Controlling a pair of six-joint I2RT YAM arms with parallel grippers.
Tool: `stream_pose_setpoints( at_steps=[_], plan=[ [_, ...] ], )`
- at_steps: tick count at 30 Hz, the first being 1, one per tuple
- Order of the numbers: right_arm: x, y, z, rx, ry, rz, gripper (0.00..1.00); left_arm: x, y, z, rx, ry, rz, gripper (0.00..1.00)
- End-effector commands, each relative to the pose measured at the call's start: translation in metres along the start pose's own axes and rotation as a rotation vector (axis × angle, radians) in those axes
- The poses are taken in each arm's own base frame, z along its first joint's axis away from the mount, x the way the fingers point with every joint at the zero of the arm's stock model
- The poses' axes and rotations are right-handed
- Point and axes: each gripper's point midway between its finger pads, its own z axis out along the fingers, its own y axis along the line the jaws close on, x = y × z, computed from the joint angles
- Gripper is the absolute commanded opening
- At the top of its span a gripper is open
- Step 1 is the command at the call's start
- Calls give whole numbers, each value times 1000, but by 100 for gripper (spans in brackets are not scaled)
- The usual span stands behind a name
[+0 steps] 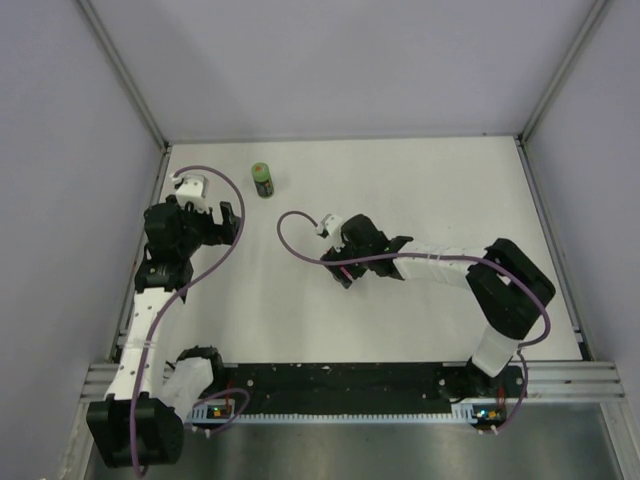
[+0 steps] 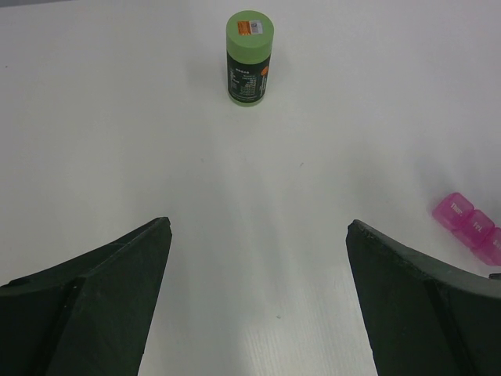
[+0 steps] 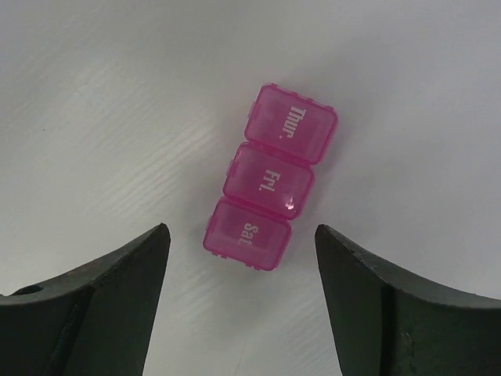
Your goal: Sort the pills into containers
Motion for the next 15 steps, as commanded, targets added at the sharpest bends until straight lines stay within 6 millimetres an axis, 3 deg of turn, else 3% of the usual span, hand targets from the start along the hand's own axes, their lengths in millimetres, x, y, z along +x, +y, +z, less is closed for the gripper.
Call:
stream_pose_setpoints(
  at_steps=[1, 15],
  plan=[
    [-13, 0, 9, 15, -23, 23, 73, -24, -2, -5, 4, -78, 34, 99],
    [-8, -7, 18, 53, -3, 27, 58, -25, -3, -7, 9, -87, 35, 99]
  ],
)
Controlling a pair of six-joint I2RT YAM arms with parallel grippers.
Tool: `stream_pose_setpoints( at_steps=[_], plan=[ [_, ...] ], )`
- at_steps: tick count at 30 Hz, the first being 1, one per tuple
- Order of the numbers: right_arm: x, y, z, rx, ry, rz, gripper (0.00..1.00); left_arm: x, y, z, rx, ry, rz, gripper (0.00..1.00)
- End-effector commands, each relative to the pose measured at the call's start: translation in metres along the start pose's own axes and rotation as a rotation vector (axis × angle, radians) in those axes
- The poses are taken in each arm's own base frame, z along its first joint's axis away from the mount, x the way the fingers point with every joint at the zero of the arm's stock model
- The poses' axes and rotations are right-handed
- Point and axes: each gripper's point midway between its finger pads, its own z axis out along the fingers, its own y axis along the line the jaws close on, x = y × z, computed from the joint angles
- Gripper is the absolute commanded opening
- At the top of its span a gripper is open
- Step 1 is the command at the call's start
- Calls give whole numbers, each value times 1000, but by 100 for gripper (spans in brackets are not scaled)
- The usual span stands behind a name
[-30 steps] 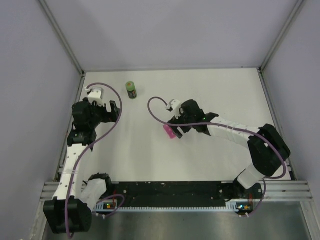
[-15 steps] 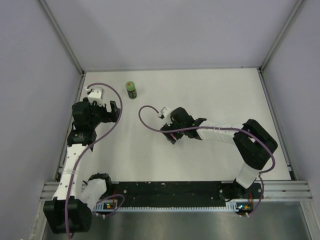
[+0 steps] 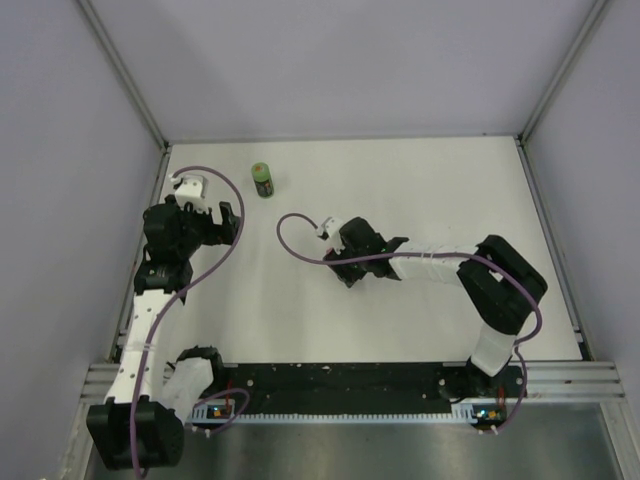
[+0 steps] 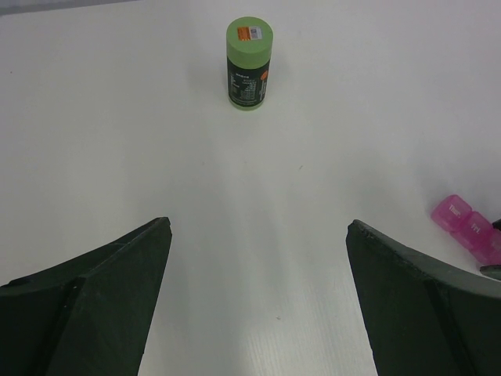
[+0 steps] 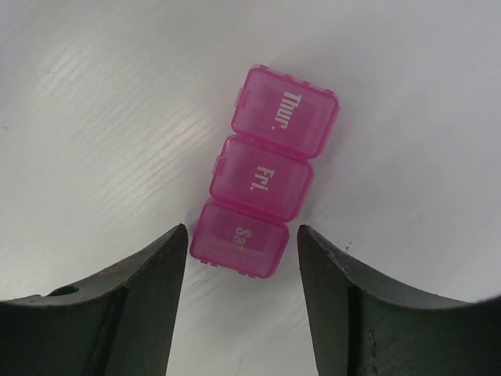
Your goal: Sort the pills into containers
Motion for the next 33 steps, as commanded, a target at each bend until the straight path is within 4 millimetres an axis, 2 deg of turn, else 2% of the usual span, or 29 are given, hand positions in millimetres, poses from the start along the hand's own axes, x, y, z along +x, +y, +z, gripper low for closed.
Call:
stream_pose_setpoints(
  at_steps=[1, 6, 13, 20, 24, 29, 33],
  plan=[
    [-28, -4, 3, 33, -66, 3, 56, -21, -2, -4, 9, -72, 30, 99],
    [-32, -7, -1, 48, -66, -3, 41, -20, -4, -3, 23, -69, 33, 99],
    [-54, -14, -26, 42, -124, -49, 24, -10, -20, -2, 138, -38, 113, 99],
    [-72, -13, -65, -147, -174, -110, 18, 8, -80, -13, 540, -5, 229, 99],
    [-79, 0, -96, -249, -211, -204, 16, 17, -113, -21, 749, -18, 271, 99],
    [-87, 21, -132, -362, -251, -278, 13, 5, -149, -17, 892, -47, 326, 99],
    [-90, 25, -149, -388, -255, -295, 12, 5, -179, -7, 972, -35, 387, 99]
  ],
)
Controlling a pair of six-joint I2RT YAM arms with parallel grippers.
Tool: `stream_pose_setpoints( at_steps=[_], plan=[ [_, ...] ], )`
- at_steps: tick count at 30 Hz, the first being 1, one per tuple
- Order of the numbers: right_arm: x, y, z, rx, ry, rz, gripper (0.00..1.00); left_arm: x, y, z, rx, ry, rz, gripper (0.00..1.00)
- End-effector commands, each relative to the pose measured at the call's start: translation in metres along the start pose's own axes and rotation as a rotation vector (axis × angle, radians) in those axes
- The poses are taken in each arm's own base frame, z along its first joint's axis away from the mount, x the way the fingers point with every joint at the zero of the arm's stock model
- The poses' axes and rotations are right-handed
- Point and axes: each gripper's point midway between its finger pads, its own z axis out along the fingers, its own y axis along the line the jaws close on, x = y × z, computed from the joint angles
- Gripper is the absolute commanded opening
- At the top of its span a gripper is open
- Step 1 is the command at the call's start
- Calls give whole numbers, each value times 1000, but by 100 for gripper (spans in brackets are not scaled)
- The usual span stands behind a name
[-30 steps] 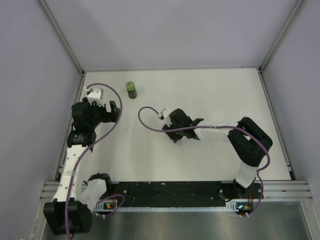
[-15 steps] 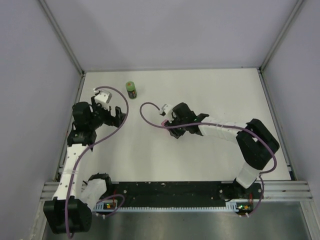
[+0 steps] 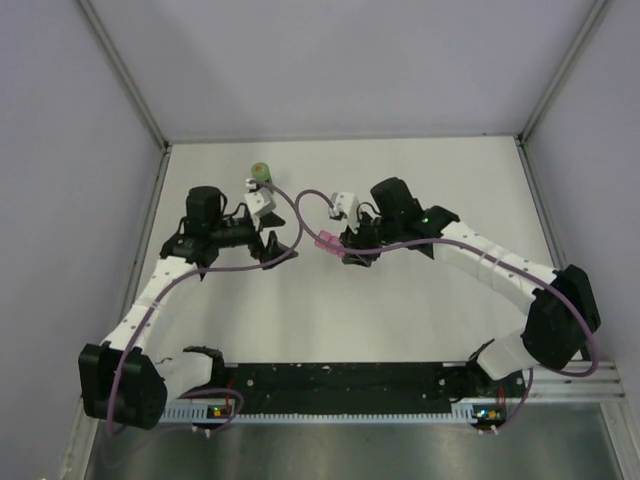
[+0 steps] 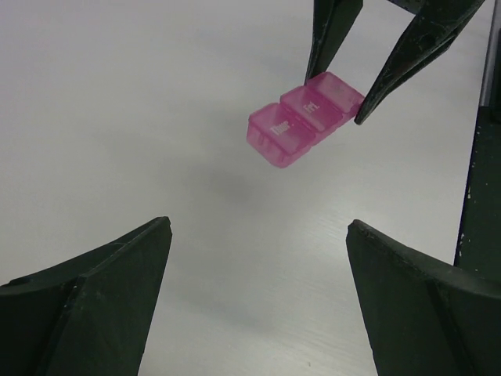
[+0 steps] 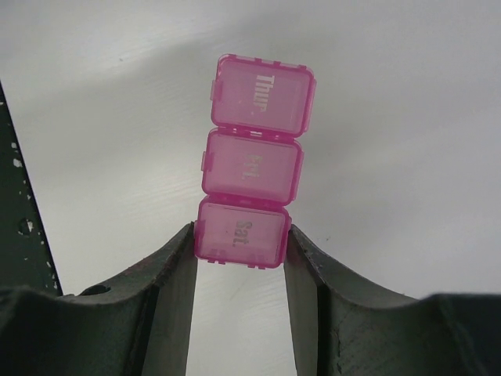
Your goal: Sort the pills into containers
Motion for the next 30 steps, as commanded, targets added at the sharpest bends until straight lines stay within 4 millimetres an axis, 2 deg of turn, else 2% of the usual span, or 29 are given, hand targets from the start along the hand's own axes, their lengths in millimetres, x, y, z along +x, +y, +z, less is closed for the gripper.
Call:
stream_pose_setpoints(
  at_steps=[1, 4, 11, 20, 30],
  plan=[
    [-29, 22, -27, -92, -62, -74, 11, -37, -16, 26, 128, -53, 168, 99],
    [-32, 27, -33, -111, -64, -79, 11, -42, -24, 42, 184, -65, 195, 99],
    [-33, 35, -39, -148, -66, -77, 10, -46, -39, 63, 291, -97, 240, 98],
    [-39, 39, -43, -163, -85, -81, 8, -43, -48, 73, 368, -128, 242, 90],
    [-42, 37, -46, -151, -91, -92, 7, -32, -59, 71, 414, -123, 218, 84]
  ],
)
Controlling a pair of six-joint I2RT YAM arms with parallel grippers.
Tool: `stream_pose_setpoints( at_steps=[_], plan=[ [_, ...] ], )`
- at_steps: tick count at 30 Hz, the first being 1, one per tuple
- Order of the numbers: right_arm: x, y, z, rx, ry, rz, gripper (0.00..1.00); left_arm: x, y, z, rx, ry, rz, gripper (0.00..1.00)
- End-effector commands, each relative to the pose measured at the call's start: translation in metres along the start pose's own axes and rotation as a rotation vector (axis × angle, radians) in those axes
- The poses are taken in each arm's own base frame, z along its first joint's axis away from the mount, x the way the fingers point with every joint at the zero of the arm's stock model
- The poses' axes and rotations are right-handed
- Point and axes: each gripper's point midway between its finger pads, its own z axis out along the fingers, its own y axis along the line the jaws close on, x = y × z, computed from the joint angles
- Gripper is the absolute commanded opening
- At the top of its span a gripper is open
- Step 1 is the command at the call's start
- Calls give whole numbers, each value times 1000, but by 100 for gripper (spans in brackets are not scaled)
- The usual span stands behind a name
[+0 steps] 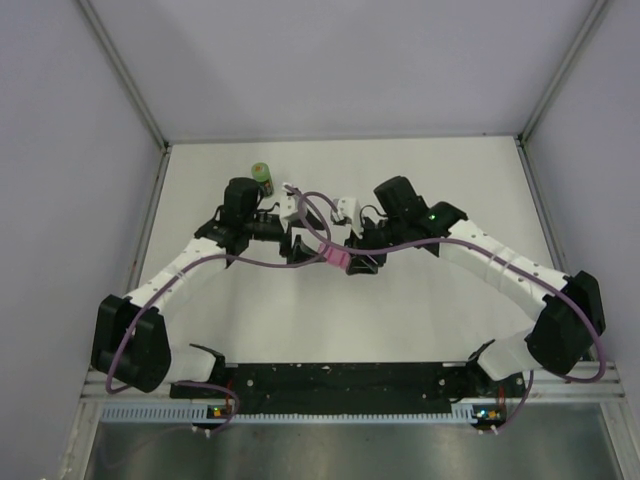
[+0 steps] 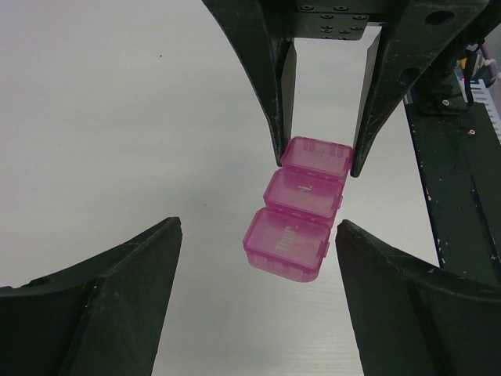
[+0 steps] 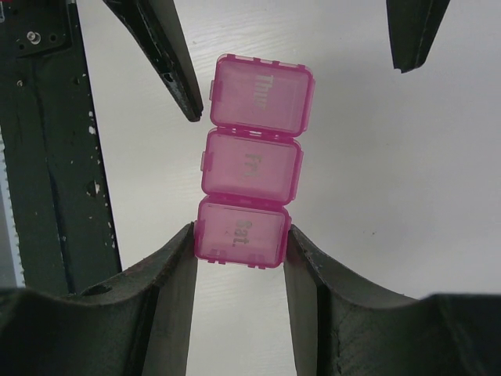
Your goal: Sort the pills into containers
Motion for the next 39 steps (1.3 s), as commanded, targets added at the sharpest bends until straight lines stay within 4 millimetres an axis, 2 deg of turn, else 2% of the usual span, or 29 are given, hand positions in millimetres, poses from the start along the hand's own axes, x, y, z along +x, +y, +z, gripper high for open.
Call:
stream_pose_setpoints(
  at_steps=[1, 4, 6, 13, 16, 20, 23, 27, 39],
  plan=[
    [-38, 3, -20, 20, -102, -91, 6, -9, -8, 1, 45, -40, 47, 84],
    [-38, 2, -21, 24, -102, -90, 6, -7, -11, 1, 52, -35, 35, 84],
    [-39, 2, -21, 24, -103, -91, 6, -5, -11, 1, 47, -29, 39, 80],
    [-36, 1, -20, 26, -97, -87, 5, -4, -10, 4, 47, -26, 34, 58],
    [-36, 1, -20, 31, -95, -87, 5, -4, -11, 5, 54, -25, 20, 45],
    [-34, -7, -19, 72, -87, -83, 2, -3, -11, 8, 75, -26, -30, 18],
    [-34, -14, -19, 110, -86, -81, 1, -2, -12, 9, 85, -26, -73, 6],
    [-37, -23, -20, 156, -89, -78, 0, -4, -12, 10, 81, -35, -128, 0],
    [-36, -33, -20, 223, -82, -89, 0, -10, -11, 15, 84, -77, -263, 1]
  ],
)
